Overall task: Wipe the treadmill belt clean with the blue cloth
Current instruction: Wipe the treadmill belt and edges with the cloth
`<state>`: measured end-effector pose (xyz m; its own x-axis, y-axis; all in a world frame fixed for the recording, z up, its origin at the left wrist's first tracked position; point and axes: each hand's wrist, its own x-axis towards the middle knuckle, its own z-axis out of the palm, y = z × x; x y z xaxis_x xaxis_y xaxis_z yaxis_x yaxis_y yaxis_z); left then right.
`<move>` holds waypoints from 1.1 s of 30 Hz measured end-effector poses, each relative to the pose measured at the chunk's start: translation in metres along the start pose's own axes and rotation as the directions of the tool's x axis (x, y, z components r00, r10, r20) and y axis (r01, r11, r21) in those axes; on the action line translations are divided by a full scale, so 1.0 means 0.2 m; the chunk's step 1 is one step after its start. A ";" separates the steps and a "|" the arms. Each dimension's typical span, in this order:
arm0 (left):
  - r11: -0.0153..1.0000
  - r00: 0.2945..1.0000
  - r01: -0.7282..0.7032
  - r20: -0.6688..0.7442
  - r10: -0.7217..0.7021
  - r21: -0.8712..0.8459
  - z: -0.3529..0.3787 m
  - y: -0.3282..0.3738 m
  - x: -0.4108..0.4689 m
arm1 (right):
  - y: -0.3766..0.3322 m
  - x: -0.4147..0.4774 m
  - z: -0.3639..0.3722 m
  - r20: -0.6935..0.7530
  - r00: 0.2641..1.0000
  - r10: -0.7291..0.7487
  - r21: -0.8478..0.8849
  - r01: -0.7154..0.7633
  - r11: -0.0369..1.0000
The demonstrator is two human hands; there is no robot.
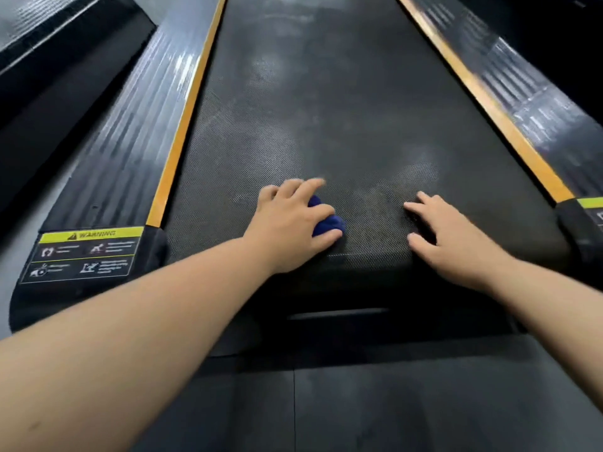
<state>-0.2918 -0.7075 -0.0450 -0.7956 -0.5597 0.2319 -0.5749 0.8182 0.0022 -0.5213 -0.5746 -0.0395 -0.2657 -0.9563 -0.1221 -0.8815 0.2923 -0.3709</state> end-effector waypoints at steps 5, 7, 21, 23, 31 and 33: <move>0.999 0.999 0.036 -0.013 -0.036 -0.038 0.00 0.08 -0.21 | -0.03 -0.01 0.10 -0.193 0.981 -0.036 -0.179 0.001 0.984; 0.993 0.993 -0.110 0.029 0.111 -0.052 -0.02 0.04 -0.23 | -0.02 -0.01 0.10 -0.183 0.982 -0.036 -0.201 -0.002 0.979; 0.991 0.997 -0.070 0.026 0.074 -0.111 0.02 0.09 0.00 | 0.04 0.00 0.08 -0.083 0.994 -0.073 -0.227 0.053 0.972; 0.986 0.983 0.165 0.090 -0.161 -0.034 0.04 0.02 0.17 | 0.11 -0.01 0.07 -0.140 0.990 -0.034 -0.219 0.003 0.976; 0.981 0.986 0.163 0.042 -0.159 -0.104 0.07 0.24 0.16 | 0.23 -0.07 0.10 -0.316 0.948 0.041 -0.201 -0.109 0.973; 0.983 1.000 -0.017 0.016 0.020 -0.183 0.05 0.30 0.05 | 0.24 -0.08 0.10 -0.327 0.944 0.031 -0.185 -0.096 0.978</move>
<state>-0.3360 -0.6658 -0.0519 -0.8101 -0.5449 0.2162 -0.5167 0.8379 0.1760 -0.5530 -0.5457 -0.0735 -0.4061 -0.8970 0.1746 -0.9087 0.3763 -0.1805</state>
